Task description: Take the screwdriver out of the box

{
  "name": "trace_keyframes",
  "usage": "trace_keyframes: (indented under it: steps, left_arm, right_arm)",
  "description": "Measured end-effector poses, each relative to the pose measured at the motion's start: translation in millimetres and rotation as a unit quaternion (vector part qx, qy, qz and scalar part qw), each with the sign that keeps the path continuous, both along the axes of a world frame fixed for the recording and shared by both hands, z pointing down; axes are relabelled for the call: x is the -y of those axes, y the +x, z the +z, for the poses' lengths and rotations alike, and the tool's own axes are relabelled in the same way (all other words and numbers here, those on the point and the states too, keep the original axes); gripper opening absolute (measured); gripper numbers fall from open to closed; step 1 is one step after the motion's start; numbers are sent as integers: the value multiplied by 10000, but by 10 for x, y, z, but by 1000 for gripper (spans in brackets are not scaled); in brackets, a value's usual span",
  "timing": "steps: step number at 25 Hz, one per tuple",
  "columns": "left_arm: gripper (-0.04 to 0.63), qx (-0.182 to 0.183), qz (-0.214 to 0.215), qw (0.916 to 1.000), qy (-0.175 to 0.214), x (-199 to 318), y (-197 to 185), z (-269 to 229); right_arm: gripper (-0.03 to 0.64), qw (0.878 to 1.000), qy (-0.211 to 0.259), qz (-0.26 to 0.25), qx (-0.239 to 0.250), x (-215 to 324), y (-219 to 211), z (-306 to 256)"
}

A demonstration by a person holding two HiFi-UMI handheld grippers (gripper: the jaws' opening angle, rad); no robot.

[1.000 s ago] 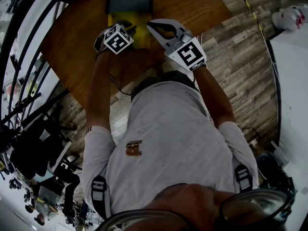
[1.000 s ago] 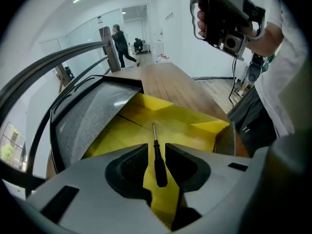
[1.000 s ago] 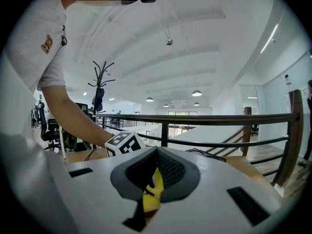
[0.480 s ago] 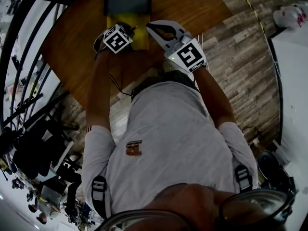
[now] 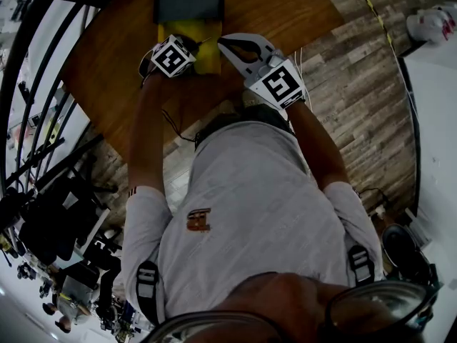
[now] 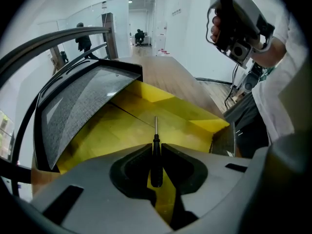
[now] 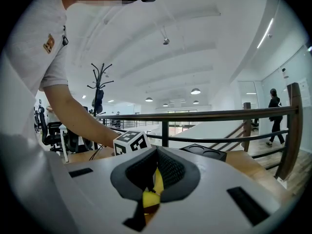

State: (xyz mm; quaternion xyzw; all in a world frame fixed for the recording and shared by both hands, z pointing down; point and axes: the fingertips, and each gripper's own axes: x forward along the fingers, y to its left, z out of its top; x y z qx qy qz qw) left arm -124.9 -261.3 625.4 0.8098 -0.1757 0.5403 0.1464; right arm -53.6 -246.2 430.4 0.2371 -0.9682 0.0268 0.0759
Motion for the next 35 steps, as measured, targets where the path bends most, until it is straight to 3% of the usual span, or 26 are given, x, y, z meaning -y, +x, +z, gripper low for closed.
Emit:
trace_keyframes:
  steps: [7,12,18,25,35]
  left_arm:
    - [72,-24,-196,9998,28,-54,-16,-69]
    - [72,-357,-535,9974,320,-29,-6,-274]
    - [71,-959,-924,9886,695,-40,41,-587]
    - [72,-1626,-1380,9694,1219,-90,45,-954]
    - [71,-2568,-1768,9283,2029,-186,82,-1587]
  right_arm:
    - [32,10000,-11,-21,11,-46,-3,-26]
    - [32,10000,-38,-3,74,-58,7,-46]
    - [32,9999,-31,42,133,-31,26,-101]
    - [32,9997,-62,77,226,-75,43,-140]
    - [32,9993,-52,-6,382,-190,-71,-253]
